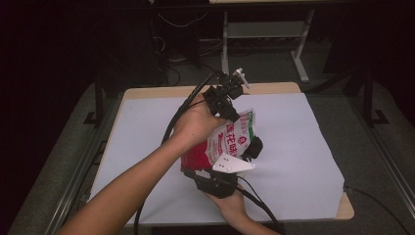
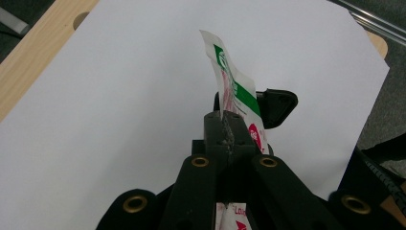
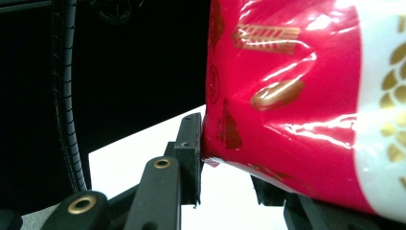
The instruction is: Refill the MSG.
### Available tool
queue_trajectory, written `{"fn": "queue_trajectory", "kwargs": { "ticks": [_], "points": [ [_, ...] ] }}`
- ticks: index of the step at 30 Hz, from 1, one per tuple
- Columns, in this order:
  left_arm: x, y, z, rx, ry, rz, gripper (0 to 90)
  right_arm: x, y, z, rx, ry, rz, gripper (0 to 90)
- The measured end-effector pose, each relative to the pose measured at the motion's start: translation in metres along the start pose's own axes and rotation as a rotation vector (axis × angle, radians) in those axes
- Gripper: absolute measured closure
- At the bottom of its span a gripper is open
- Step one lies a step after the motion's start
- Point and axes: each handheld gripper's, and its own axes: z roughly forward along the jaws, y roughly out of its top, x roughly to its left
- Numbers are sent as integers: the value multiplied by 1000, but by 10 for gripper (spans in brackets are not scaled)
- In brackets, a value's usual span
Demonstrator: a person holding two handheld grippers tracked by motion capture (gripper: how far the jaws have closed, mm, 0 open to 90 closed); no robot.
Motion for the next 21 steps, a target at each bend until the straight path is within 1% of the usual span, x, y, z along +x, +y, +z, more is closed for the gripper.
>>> {"fn": "queue_trajectory", "kwargs": {
  "ticks": [7,12,17,21],
  "points": [
    [1,-2,0,-2,-1,2,900,0,-1,1,5,-1,-4,673],
    [3,-5,-1,-11,-4,-15,900,1,-2,2,7,2,-5,673],
    [4,-6,-2,-13,-4,-9,900,1,-2,3,10,2,-7,673],
    [4,-7,-2,-15,-4,-13,900,0,-2,3,11,3,-9,673]
  ]
}}
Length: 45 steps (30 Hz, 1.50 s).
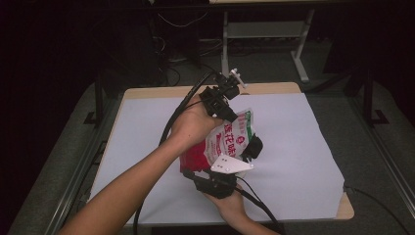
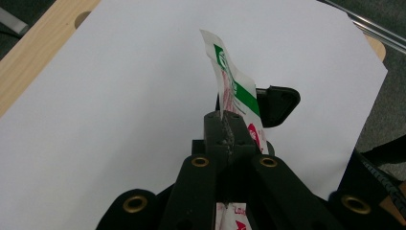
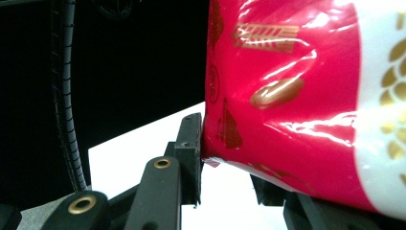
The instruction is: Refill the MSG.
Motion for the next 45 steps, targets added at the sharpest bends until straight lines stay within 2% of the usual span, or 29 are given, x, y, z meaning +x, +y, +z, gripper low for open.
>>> {"fn": "queue_trajectory", "kwargs": {
  "ticks": [28,45],
  "points": [
    [-3,8,3,25,16,11,900,0,3,-1,-16,7,14,672],
    [-4,13,3,22,16,13,900,-1,6,-4,-25,3,20,672]
  ]
}}
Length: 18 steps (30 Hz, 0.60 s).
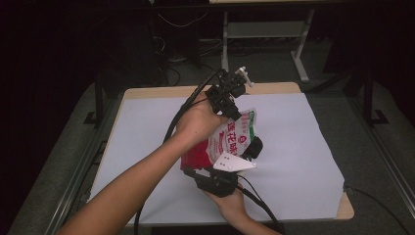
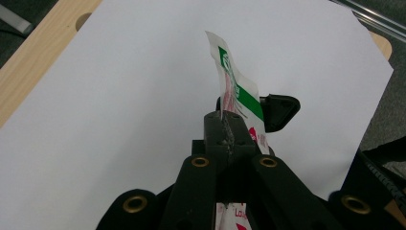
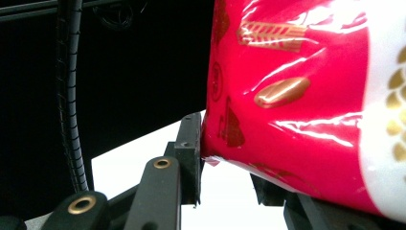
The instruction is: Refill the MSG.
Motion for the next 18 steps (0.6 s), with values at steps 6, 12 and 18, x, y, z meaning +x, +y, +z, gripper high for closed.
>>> {"fn": "queue_trajectory", "kwargs": {
  "ticks": [6,12,18],
  "points": [
    [0,1,1,-3,0,-1,900,0,0,0,-1,-3,1,671],
    [1,3,3,-1,0,-2,900,-2,1,0,-2,-3,8,671],
    [0,5,3,-1,3,1,900,-3,2,-1,-4,-1,11,671]
  ]
}}
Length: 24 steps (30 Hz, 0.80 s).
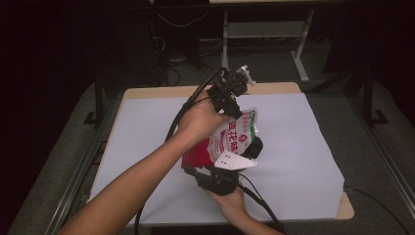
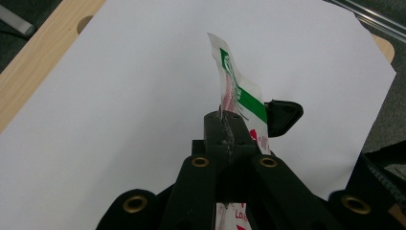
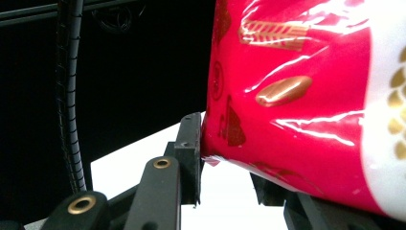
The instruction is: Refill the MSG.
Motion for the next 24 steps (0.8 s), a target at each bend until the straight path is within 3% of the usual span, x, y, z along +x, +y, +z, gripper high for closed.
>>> {"fn": "queue_trajectory", "kwargs": {
  "ticks": [24],
  "points": [
    [1,1,0,2,2,-2,900,0,1,0,-3,-1,3,671]
  ]
}}
